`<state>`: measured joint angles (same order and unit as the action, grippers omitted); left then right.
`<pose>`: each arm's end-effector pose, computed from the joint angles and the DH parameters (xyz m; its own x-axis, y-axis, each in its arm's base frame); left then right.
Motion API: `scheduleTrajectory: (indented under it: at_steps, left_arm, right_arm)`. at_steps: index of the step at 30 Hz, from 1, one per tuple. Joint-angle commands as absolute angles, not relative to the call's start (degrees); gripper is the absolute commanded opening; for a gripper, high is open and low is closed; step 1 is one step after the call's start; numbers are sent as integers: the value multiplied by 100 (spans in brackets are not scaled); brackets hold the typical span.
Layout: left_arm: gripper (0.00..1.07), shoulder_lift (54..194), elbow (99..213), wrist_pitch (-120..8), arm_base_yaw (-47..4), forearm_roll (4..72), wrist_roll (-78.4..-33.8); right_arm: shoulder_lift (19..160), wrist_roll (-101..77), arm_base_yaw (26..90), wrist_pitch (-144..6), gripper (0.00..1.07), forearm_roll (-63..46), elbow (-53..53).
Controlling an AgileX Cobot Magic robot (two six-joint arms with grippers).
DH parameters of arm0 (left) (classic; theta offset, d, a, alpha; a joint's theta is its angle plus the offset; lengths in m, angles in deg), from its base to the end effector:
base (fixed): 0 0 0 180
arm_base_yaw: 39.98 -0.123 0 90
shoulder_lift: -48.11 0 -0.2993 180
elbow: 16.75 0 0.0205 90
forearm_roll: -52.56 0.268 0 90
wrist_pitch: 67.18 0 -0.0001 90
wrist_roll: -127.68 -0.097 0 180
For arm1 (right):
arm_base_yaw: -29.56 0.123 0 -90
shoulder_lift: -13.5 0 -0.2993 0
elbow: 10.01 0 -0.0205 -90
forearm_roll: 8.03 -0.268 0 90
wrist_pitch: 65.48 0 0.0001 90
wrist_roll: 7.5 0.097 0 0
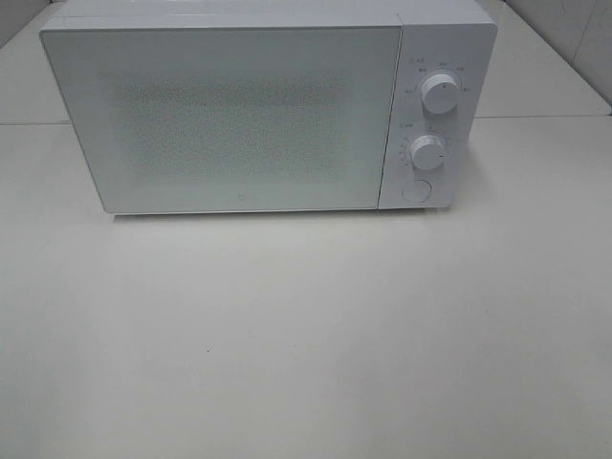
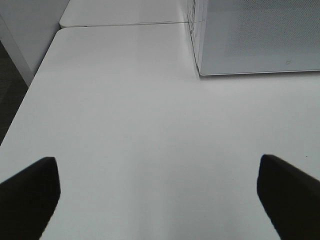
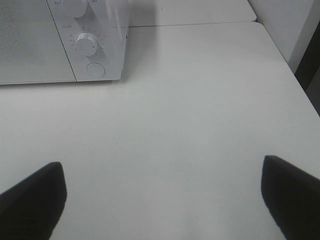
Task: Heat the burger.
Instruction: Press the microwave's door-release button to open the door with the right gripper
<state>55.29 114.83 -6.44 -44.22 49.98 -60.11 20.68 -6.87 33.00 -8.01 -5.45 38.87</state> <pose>-0.0003 -0.0038 0.2857 -0.4436 0.0810 -0.8925 0.0117 0.9963 0.0846 0.0030 -0.0035 0.2883 -0.3977 -0.0372 -0.9168 -0.0305 0.9992 -0.0273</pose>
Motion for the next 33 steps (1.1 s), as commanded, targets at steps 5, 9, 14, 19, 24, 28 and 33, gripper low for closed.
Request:
scheduleTrajectory:
  at_steps: [5, 9, 14, 19, 24, 28, 33]
  left_arm:
    - [105, 5426, 11465, -719, -4445, 4975, -5977]
    - [105, 5426, 11465, -719, -4445, 4975, -5977]
    - [105, 5426, 11465, -719, -4445, 4975, -5977]
    - [105, 5426, 11465, -719, -4445, 4975, -5977]
    - [105, 5426, 11465, -719, -4445, 4975, -5977]
    - [105, 5426, 11465, -719, -4445, 4975, -5977]
    - [105, 5426, 11465, -719, -4445, 4975, -5977]
  right_arm:
    - [1897, -750, 3283, -824, 99, -499, 3887]
    - [1897, -750, 3283, -830, 96, -488, 3887]
    - [1897, -750, 3283, -830, 86, -488, 3887]
    - [1897, -750, 3283, -830, 73, -488, 3887]
    - [1897, -750, 3283, -830, 52, -476, 3887]
    - [1897, -750, 3283, -933, 45, -396, 3824]
    - [2229, -825, 3283, -1941, 31, -236, 3675]
